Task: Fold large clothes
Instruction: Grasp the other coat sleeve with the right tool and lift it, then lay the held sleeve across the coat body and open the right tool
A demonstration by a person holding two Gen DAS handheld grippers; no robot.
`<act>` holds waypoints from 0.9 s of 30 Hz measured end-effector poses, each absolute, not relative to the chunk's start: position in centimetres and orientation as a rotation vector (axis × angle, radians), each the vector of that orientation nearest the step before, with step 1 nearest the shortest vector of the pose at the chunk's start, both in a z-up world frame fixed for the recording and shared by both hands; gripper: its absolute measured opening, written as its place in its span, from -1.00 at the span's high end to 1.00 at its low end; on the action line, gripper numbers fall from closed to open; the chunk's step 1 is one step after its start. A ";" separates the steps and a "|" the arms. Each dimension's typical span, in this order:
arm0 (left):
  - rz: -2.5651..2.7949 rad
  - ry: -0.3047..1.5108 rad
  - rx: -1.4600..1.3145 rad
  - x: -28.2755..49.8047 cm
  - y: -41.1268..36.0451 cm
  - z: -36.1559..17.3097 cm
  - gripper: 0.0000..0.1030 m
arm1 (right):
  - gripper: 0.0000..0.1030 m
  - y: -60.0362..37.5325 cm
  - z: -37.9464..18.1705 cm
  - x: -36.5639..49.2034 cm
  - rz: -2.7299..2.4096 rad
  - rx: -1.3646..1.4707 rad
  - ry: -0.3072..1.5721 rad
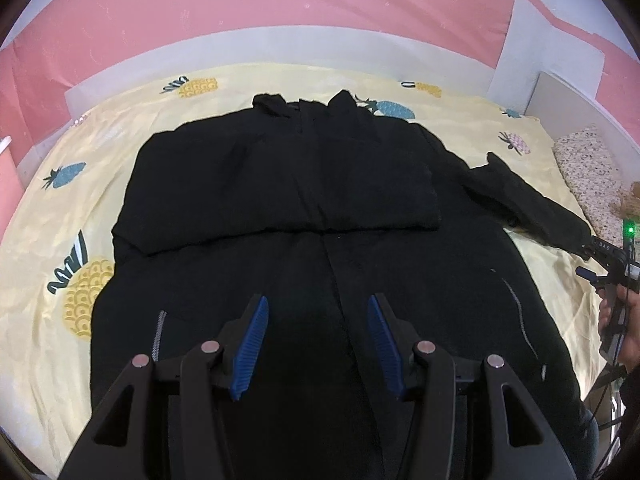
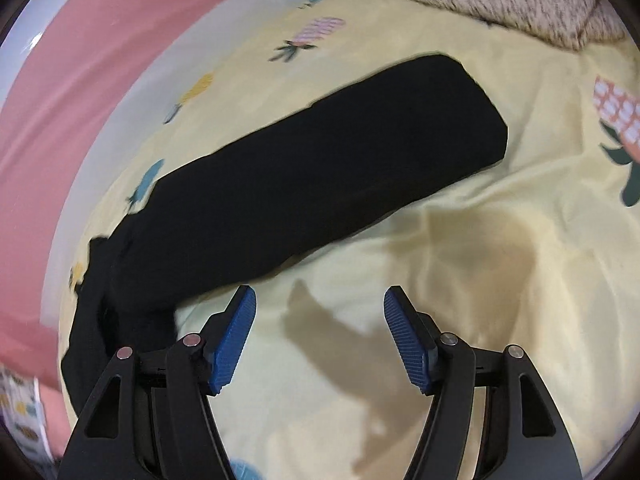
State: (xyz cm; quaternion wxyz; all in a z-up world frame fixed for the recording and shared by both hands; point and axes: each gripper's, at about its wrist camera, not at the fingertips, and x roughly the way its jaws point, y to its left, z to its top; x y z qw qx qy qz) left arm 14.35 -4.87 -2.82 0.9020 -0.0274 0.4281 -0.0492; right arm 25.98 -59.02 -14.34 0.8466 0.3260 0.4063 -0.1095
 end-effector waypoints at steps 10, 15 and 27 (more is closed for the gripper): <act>-0.045 0.920 -0.072 16.1 -2.9 -5.0 -0.05 | -0.31 -64.5 -16.8 28.9 -0.273 0.900 0.737; -0.020 0.937 -0.098 16.0 -1.7 -5.6 -0.05 | 0.86 -64.3 -14.4 29.8 -0.321 0.819 0.755; -0.006 0.872 -0.195 13.3 1.8 -3.4 -0.05 | 0.87 -51.8 5.4 27.7 -0.083 0.464 0.486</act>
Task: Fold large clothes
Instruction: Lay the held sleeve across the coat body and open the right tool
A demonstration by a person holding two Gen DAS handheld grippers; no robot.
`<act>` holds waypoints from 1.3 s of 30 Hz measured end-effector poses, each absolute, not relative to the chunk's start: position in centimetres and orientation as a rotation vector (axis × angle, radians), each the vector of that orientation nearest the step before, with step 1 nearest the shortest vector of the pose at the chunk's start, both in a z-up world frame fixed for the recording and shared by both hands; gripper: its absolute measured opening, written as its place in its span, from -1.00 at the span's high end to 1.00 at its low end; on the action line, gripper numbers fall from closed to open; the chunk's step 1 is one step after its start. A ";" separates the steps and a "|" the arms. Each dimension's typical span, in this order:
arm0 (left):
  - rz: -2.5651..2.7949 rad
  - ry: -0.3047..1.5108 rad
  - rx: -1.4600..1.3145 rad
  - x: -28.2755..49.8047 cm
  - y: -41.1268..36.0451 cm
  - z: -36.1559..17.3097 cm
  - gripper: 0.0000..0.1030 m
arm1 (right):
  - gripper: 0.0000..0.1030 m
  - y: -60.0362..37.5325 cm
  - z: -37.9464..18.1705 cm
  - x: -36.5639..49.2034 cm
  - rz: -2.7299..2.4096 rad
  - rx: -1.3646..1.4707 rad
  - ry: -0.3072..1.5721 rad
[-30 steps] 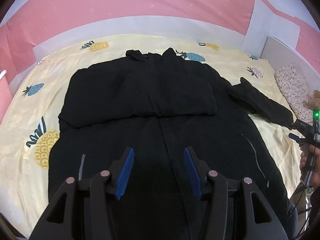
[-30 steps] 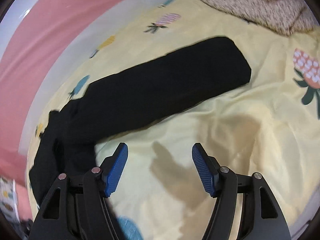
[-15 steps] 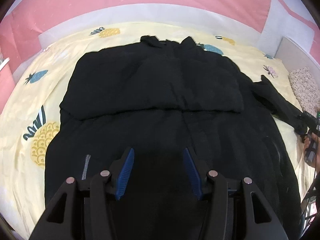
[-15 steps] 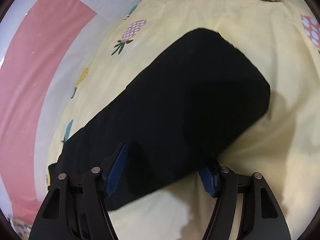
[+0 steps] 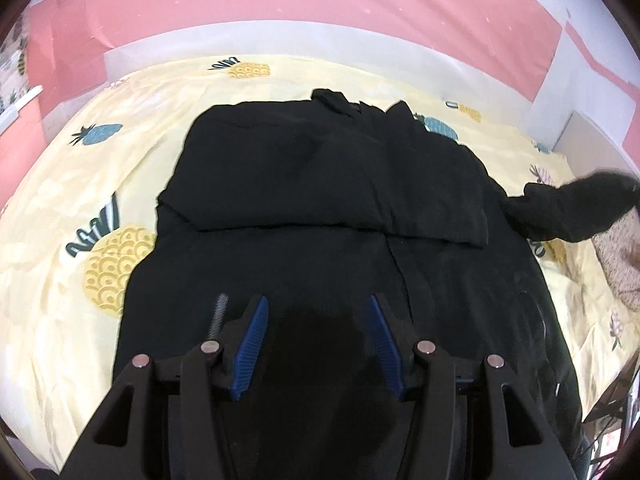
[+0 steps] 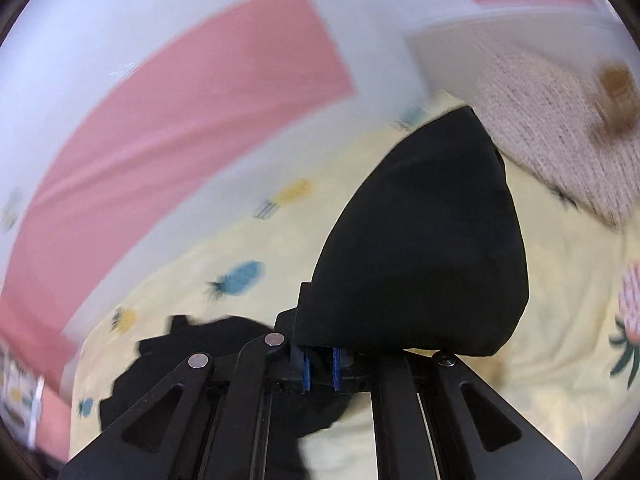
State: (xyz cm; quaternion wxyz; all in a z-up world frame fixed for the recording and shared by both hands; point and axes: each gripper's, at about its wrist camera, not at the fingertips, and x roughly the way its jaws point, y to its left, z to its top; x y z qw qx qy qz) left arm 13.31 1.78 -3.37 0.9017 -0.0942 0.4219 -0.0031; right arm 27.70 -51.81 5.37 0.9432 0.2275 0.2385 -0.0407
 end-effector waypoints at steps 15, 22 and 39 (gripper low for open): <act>0.064 0.819 -0.338 10.7 9.1 -3.1 -0.05 | 0.87 -23.9 7.2 27.8 0.275 0.089 0.585; 0.106 0.843 -0.366 10.6 11.8 -4.7 -0.05 | 0.55 -14.3 -3.7 30.7 0.362 -0.048 0.802; -0.078 0.821 -0.403 19.3 8.5 -2.0 -0.44 | -0.32 -26.0 -4.4 28.6 0.332 0.171 0.744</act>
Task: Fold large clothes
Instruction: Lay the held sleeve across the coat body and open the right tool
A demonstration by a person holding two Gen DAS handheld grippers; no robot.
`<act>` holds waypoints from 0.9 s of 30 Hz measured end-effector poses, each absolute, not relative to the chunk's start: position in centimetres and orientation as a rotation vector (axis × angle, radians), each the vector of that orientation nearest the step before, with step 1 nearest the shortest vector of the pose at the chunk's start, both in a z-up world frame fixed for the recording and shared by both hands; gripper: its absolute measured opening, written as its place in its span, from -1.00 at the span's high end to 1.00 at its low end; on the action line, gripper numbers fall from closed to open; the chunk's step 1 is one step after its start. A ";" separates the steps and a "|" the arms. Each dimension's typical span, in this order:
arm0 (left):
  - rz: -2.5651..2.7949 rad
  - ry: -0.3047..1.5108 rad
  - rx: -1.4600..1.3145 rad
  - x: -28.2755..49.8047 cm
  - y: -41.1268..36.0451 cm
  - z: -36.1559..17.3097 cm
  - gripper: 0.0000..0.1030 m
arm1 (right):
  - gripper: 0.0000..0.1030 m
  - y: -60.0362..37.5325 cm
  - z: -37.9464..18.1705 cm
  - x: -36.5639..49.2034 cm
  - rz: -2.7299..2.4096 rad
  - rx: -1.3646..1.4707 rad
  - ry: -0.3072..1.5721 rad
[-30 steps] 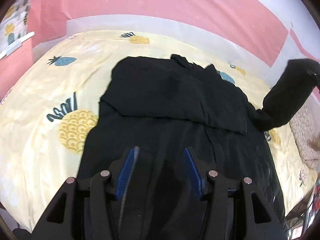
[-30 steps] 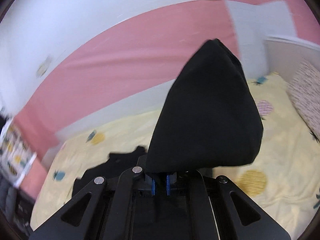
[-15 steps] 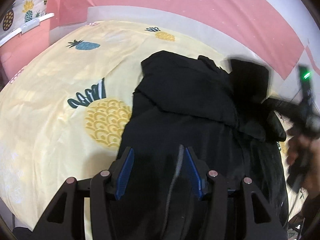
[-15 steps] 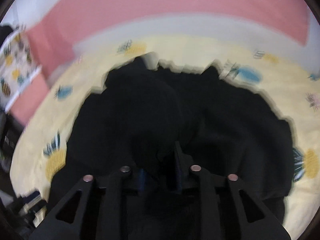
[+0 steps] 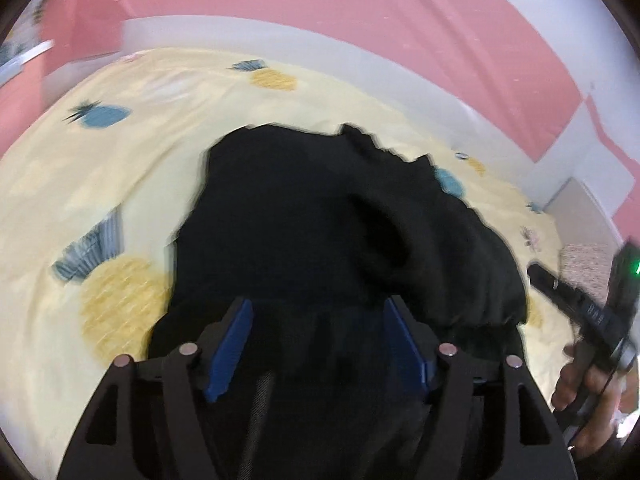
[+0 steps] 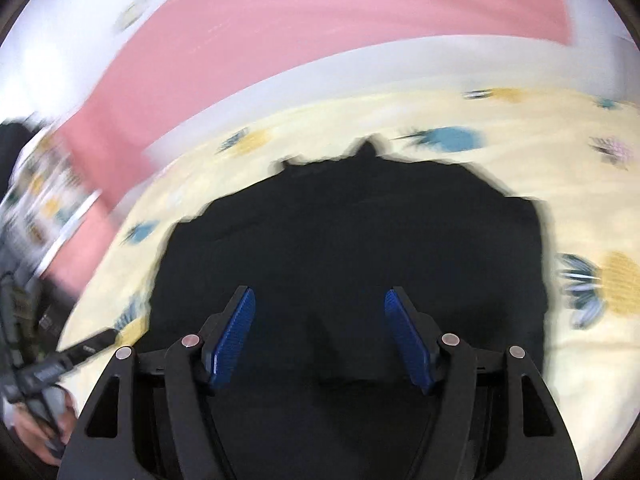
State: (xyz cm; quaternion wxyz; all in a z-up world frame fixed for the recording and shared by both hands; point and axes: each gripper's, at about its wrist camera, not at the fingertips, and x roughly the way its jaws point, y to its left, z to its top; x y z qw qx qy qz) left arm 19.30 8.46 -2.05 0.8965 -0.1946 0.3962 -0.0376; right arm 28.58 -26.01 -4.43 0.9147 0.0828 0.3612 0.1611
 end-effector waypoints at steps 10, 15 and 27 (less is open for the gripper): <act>-0.184 1.041 -0.479 30.5 3.8 -7.1 0.42 | -0.07 -34.2 -14.0 32.0 0.149 0.262 0.984; -0.188 0.837 -0.303 29.7 2.3 -2.2 0.69 | 0.06 -33.5 -11.8 31.7 0.173 0.241 0.916; -0.114 0.873 -0.324 31.5 4.9 -6.7 0.53 | 0.27 -33.4 -11.9 36.9 0.128 0.144 0.947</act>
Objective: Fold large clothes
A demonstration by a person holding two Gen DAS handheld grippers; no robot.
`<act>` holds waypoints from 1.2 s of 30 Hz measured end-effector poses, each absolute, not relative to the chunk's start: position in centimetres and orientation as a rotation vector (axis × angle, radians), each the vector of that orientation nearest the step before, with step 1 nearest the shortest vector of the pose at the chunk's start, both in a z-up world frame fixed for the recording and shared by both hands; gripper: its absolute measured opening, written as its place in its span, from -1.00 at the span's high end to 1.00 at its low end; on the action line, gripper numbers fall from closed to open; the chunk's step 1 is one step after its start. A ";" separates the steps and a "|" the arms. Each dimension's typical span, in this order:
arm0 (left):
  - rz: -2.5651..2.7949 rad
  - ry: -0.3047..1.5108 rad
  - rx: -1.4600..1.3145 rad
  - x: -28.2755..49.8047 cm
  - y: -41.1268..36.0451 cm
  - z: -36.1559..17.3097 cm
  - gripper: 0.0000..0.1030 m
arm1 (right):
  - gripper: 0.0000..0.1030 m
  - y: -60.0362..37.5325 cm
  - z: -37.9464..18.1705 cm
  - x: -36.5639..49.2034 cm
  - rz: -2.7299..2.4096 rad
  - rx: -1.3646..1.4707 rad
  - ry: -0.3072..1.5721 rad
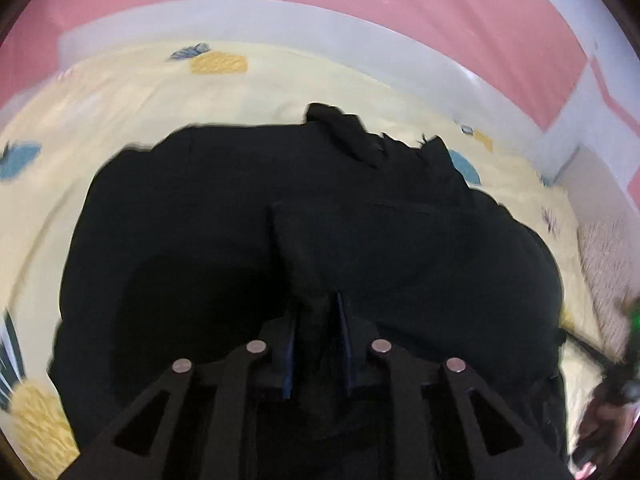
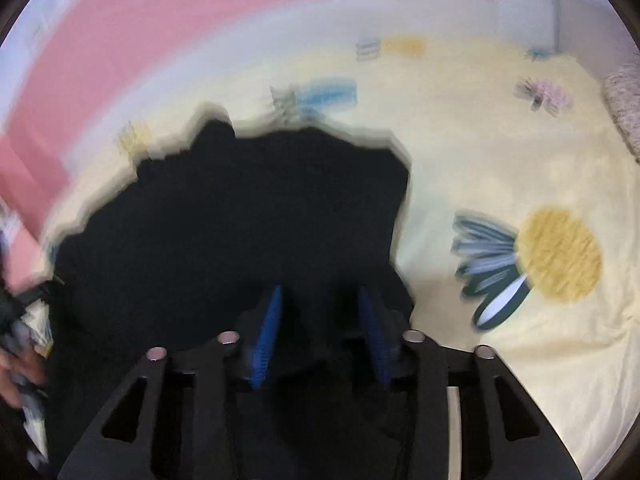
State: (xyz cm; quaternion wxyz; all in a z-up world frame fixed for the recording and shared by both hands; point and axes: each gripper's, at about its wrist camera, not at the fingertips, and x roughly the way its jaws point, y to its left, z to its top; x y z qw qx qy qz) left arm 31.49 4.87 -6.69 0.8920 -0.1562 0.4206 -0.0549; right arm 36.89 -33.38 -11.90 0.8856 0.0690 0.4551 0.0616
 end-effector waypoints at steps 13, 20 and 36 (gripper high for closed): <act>-0.113 0.719 -0.200 30.3 4.1 -1.0 0.54 | 0.27 -34.7 -8.4 37.6 0.129 0.154 0.838; -0.035 0.862 -0.102 37.3 2.3 -8.1 0.53 | 0.27 -34.7 -12.1 43.5 0.069 0.078 0.920; -0.054 0.852 -0.154 30.0 5.1 -8.9 0.51 | 0.27 -33.6 -13.9 36.8 0.172 0.106 0.943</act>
